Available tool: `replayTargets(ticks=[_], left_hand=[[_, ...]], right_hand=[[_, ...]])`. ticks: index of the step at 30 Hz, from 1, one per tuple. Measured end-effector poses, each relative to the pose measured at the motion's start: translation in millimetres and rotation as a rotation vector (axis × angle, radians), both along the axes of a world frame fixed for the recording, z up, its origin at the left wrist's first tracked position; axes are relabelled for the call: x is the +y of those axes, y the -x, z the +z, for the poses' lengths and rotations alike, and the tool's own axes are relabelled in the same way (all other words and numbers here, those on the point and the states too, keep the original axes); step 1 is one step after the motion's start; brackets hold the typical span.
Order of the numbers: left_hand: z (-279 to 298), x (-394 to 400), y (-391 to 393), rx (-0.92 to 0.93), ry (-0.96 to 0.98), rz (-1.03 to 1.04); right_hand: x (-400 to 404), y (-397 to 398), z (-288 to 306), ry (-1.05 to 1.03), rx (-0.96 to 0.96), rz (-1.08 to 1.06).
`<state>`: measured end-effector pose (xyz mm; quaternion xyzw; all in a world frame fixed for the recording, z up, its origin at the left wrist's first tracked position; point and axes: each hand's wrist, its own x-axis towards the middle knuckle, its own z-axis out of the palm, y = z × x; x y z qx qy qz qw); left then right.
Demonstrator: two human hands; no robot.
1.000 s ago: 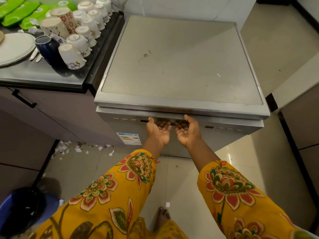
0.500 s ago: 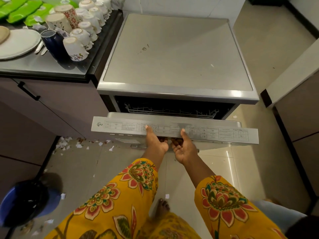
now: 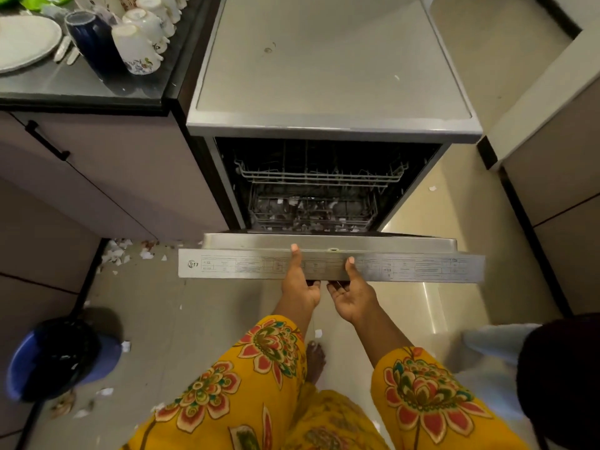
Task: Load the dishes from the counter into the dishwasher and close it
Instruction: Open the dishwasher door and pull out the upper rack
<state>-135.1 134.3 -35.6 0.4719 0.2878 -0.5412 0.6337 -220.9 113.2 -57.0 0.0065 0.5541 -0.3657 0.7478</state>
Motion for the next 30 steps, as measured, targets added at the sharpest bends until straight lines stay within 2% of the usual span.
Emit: replayTargets(ticks=[4,14,22,30], left_hand=[[-10.1,18.1,0.7,0.013,-0.054,-0.087],[-48.0,40.7,10.4,0.009,-0.128,-0.1],[-70.8,72.0,16.6,0.029,-0.163,-0.133],[-103.6,106.2,31.7,0.023,-0.16,-0.088]], right_hand=[[26.8,9.3,-16.9,-0.001,-0.005,-0.015],[59.9,20.9,-40.2,0.014,0.012,-0.004],[86.3,37.6,-54.6,-0.053,0.101,0.169],[113.0,55.5,-76.7,-0.11,0.15,0.227]])
